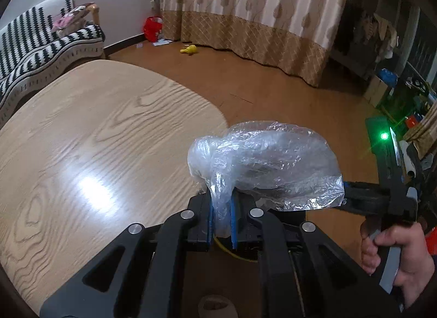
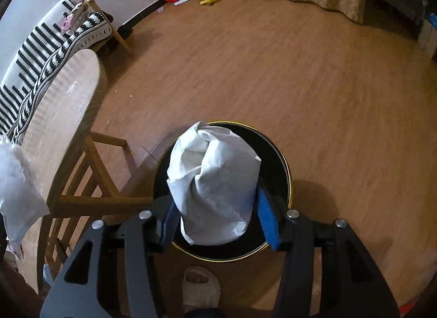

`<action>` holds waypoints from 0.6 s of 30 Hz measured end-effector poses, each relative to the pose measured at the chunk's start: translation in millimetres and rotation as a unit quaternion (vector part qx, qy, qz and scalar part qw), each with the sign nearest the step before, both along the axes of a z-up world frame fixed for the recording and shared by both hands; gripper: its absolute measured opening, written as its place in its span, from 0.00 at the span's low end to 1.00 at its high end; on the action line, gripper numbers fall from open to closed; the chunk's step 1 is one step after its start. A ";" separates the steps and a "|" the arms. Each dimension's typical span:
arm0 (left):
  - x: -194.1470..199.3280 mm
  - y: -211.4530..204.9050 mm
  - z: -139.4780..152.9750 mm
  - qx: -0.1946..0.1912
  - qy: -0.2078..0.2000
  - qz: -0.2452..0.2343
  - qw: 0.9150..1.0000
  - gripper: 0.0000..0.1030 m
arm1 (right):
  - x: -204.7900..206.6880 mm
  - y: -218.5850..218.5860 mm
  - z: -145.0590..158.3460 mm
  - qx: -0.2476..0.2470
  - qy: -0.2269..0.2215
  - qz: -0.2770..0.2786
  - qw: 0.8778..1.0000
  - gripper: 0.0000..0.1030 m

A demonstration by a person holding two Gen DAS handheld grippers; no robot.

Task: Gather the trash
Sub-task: 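Carry both bags over the black bin and open both tools to drop them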

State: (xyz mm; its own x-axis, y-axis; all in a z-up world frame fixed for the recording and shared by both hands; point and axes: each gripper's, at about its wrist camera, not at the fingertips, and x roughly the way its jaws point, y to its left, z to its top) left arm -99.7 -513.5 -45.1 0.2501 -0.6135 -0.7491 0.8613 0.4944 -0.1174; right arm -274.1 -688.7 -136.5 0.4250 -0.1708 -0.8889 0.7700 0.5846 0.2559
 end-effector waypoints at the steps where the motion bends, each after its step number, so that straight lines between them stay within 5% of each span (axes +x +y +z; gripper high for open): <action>1: -7.9 -3.9 -3.0 0.001 0.000 -0.002 1.000 0.08 | -3.1 -2.3 -4.1 0.006 0.000 0.000 1.000 0.49; 9: -4.4 -22.5 -10.7 0.016 -0.004 -0.011 1.000 0.08 | 2.8 -6.9 -5.4 0.030 -0.016 0.001 0.999 0.52; 13: -0.9 -27.5 -13.0 0.019 -0.001 -0.008 1.000 0.08 | 0.6 -9.4 1.7 0.015 -0.019 -0.007 1.000 0.74; 18: -7.6 -34.5 -13.8 0.020 0.007 -0.013 1.000 0.08 | -2.7 -8.3 11.1 0.009 -0.026 -0.026 0.999 0.76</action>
